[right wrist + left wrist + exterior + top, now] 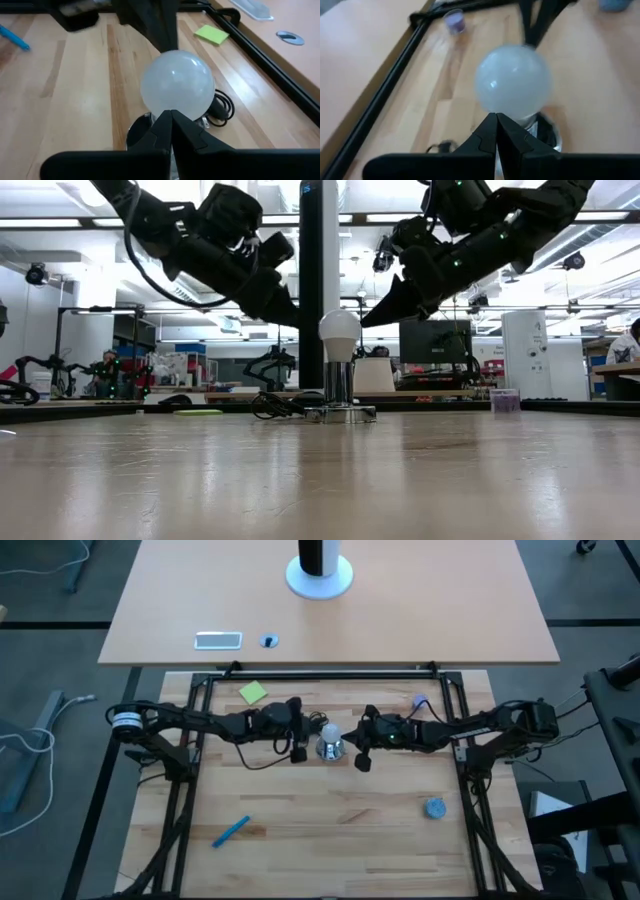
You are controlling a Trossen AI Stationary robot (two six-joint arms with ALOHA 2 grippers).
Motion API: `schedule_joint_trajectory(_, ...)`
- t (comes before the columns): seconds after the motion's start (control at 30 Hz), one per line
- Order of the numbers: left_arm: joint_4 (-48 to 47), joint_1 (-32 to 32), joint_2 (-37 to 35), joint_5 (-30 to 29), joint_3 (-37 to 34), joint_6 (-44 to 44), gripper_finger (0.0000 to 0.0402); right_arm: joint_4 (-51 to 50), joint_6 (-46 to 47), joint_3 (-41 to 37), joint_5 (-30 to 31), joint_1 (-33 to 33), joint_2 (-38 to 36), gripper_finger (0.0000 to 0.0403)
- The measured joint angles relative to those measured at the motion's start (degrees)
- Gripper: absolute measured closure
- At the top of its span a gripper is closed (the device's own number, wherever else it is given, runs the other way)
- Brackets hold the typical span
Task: Screw lightbulb
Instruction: Remove the lightbulb from the lamp
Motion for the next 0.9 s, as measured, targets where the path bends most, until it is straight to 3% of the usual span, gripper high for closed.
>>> schedule_joint_trajectory(0.3, -0.7, -0.2, -0.8, 6.6, 0.0, 0.2, 0.0401, 0.0, 1.3, 0.0, 6.0, -0.3, 0.3, 0.0403)
schedule_joint_trajectory(0.47, -2.7, -0.1, -1.3, 1.2, 0.0, 0.2, 0.0401, -0.3, 1.9, 0.0, 5.3, 0.1, -0.5, 0.0403)
schedule_joint_trajectory(0.6, -2.8, -0.1, -1.0, -4.2, 0.0, 0.0, 0.0402, -0.1, 0.9, 0.0, -0.5, 0.2, -0.8, 0.0403)
schedule_joint_trajectory(0.9, 1.9, 0.0, 0.9, -1.9, 0.0, 0.6, 0.0402, 0.4, 1.6, 0.0, 0.7, 0.0, 0.6, 0.0403)
